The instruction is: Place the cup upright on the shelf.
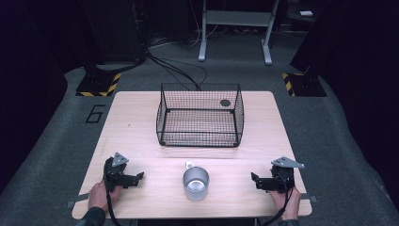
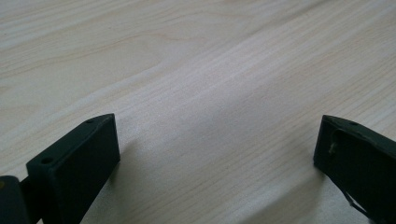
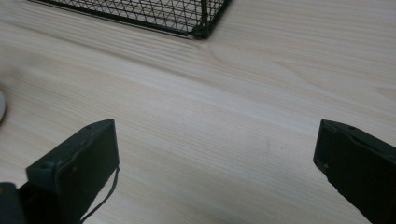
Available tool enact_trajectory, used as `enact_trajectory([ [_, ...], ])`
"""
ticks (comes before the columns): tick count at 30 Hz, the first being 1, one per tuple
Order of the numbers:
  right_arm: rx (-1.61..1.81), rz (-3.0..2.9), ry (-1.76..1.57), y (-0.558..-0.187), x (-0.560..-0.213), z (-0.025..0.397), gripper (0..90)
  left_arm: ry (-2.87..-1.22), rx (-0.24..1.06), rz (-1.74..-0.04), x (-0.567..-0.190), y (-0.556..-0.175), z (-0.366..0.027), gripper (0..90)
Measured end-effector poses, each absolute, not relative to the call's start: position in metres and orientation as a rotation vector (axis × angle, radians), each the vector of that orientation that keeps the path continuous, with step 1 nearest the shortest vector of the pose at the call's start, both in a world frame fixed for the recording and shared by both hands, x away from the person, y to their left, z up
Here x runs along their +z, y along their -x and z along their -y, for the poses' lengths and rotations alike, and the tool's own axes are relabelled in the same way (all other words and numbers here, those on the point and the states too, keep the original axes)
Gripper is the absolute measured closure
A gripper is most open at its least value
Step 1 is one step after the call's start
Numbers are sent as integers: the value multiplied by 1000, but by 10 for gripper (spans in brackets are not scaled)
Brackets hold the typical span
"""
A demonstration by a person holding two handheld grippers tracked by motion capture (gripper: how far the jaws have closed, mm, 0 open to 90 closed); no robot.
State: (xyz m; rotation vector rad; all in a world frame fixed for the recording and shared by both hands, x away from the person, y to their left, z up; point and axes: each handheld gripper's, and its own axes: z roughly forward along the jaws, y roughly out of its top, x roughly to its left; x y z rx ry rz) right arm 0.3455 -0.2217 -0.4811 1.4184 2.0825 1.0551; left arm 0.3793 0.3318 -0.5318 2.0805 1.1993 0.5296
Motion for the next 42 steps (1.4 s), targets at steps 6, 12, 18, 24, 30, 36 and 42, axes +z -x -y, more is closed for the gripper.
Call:
enact_trajectory([
  [6,1075,-2095,-1385,-342,-475,214,0,-2083,526,-1198,-532,-379,-332,2],
  [12,1098,-2120,-1330,-338,-467,198,0,-2087,523,-1199,-531,-379,-332,2],
  [18,1134,-2141,-1282,-334,-457,185,0,-2086,520,-1200,-531,-379,-332,2],
  [24,1178,-2177,-1231,-331,-448,170,0,-2087,518,-1199,-531,-379,-332,2],
  [30,1205,-2212,-1177,-329,-440,151,0,-2078,527,-1200,-532,-379,-332,2],
  [36,1220,-2255,-1113,-326,-436,131,0,-2077,528,-1200,-532,-379,-332,2],
  [42,1224,-2300,-1061,-326,-434,114,0,-2076,528,-1200,-532,-379,-332,2],
])
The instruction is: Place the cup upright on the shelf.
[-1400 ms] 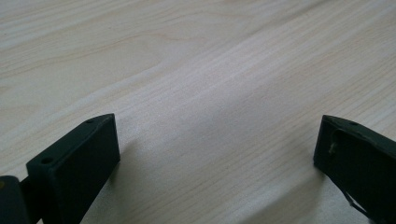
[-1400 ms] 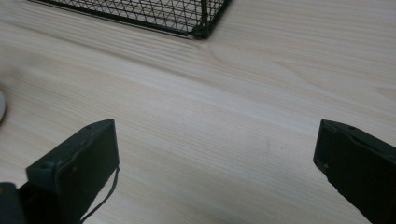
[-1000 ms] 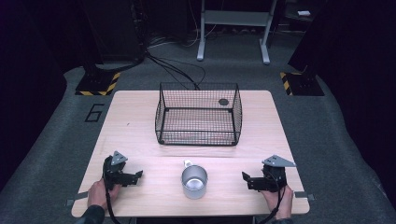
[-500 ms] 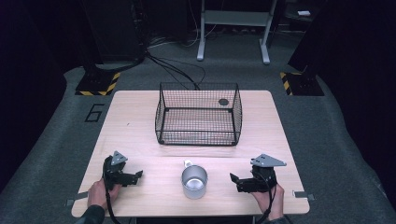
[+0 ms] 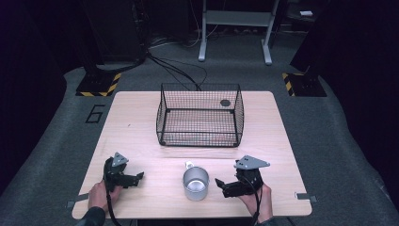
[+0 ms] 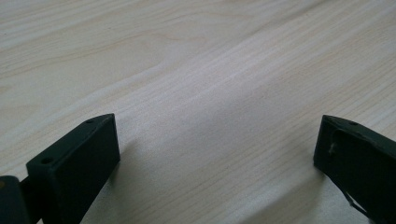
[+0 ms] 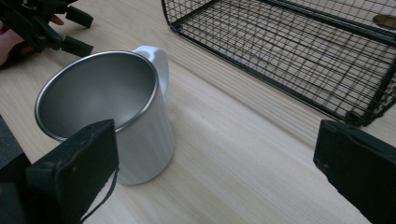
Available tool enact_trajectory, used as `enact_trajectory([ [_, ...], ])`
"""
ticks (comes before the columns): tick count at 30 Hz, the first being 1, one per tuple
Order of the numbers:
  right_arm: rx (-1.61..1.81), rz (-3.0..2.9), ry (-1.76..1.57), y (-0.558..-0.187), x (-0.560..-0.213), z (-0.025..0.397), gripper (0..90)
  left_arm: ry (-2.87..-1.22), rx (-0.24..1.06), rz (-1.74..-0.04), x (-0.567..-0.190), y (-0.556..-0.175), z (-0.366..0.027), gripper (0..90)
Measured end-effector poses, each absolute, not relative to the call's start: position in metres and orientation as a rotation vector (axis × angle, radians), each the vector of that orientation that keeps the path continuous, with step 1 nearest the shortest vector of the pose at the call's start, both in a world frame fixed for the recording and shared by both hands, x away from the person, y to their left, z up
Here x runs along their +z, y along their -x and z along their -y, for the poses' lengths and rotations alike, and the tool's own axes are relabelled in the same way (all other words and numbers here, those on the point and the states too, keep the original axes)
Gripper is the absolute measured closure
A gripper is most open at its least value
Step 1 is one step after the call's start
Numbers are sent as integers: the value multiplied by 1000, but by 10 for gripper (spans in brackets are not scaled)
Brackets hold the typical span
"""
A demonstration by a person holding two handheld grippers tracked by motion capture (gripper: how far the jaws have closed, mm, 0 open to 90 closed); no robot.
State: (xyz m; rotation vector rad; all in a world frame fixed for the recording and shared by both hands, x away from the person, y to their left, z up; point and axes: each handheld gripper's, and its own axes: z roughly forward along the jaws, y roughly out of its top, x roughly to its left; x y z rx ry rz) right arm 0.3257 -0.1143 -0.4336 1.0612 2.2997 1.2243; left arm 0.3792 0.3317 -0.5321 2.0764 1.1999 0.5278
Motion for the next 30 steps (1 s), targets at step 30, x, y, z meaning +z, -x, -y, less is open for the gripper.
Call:
enact_trajectory([
  [30,1225,-2488,-892,-325,-441,38,0,-2075,530,-1199,-532,-379,-332,2],
])
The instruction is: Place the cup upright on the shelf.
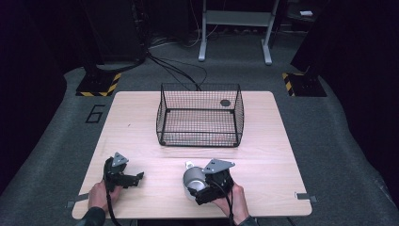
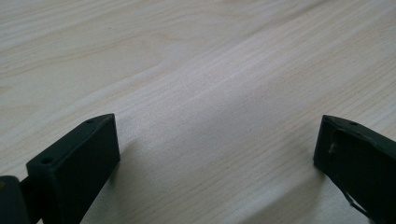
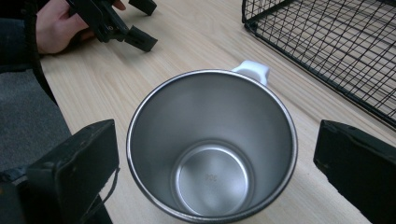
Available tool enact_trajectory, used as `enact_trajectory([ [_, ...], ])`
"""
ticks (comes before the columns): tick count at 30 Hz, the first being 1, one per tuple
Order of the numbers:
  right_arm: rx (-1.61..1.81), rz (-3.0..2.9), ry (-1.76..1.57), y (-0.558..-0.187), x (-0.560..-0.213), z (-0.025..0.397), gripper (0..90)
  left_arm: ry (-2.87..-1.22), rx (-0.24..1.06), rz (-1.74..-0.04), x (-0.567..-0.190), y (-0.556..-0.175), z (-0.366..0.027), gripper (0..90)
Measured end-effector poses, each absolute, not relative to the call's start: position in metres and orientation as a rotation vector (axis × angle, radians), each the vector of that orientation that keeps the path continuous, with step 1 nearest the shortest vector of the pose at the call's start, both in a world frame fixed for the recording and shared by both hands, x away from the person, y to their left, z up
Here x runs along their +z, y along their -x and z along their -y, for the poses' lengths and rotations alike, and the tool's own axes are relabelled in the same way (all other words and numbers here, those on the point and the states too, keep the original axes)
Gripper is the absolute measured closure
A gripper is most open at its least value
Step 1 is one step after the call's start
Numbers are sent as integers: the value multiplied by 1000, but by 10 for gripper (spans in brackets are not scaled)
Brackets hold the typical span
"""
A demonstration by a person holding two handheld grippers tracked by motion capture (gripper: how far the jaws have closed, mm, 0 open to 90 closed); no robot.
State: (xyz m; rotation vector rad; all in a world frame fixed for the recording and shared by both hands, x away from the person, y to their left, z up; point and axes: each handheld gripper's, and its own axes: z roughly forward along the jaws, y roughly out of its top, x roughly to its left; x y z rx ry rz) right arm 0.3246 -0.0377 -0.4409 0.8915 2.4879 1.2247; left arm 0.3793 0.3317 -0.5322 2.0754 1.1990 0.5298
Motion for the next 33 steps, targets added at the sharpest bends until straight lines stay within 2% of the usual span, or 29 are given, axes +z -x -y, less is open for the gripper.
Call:
enact_trajectory([
  [20,1090,-2522,-885,-330,-453,14,1,-2075,530,-1200,-532,-379,-332,2],
  [26,1079,-2504,-902,-330,-454,13,42,-2077,528,-1200,-532,-379,-332,2],
  [33,1068,-2508,-908,-330,-454,13,45,-2075,529,-1200,-532,-379,-332,2],
])
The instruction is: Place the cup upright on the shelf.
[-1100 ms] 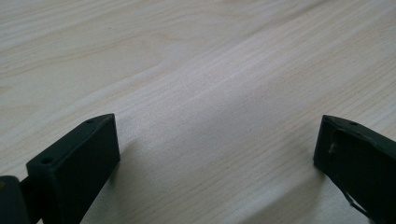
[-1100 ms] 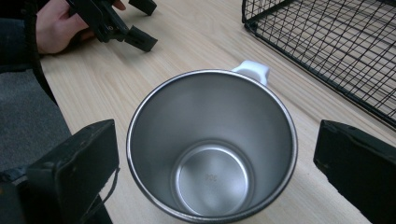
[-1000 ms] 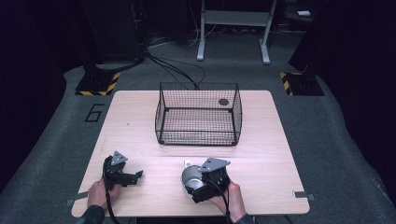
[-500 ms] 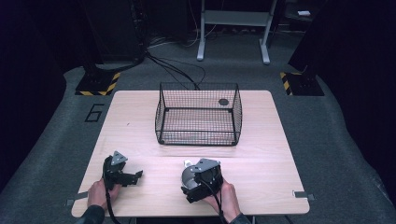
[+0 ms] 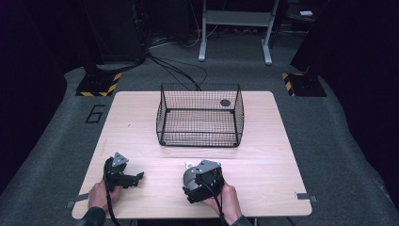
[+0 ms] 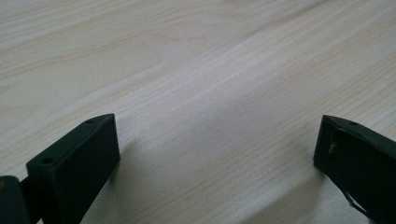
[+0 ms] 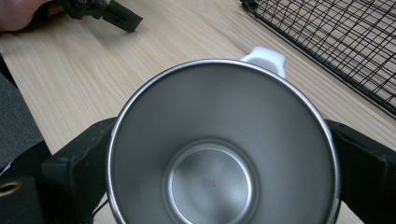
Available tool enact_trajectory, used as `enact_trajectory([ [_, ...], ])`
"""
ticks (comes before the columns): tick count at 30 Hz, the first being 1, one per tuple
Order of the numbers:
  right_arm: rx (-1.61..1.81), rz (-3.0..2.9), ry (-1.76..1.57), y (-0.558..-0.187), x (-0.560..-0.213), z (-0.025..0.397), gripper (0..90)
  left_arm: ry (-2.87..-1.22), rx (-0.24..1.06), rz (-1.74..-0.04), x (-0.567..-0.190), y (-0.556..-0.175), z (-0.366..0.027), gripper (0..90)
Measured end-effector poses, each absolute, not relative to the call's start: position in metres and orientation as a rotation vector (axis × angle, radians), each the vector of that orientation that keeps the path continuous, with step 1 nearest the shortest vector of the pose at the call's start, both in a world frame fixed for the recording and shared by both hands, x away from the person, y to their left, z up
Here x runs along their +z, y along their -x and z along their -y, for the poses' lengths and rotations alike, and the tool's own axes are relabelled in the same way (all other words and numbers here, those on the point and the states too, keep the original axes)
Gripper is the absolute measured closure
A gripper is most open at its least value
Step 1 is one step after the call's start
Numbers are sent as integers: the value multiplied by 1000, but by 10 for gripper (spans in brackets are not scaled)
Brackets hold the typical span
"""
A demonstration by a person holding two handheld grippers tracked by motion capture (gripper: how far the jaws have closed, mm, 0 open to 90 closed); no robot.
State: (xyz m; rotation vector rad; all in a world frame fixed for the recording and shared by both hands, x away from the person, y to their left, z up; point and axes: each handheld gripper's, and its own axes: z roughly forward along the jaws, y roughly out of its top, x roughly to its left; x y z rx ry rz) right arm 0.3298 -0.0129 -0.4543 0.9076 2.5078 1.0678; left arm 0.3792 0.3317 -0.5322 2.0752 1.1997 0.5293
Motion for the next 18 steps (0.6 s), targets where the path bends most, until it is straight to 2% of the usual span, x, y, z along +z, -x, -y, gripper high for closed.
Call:
enact_trajectory([
  [18,1051,-2518,-889,-333,-457,11,54,-2076,529,-1200,-532,-379,-332,2],
])
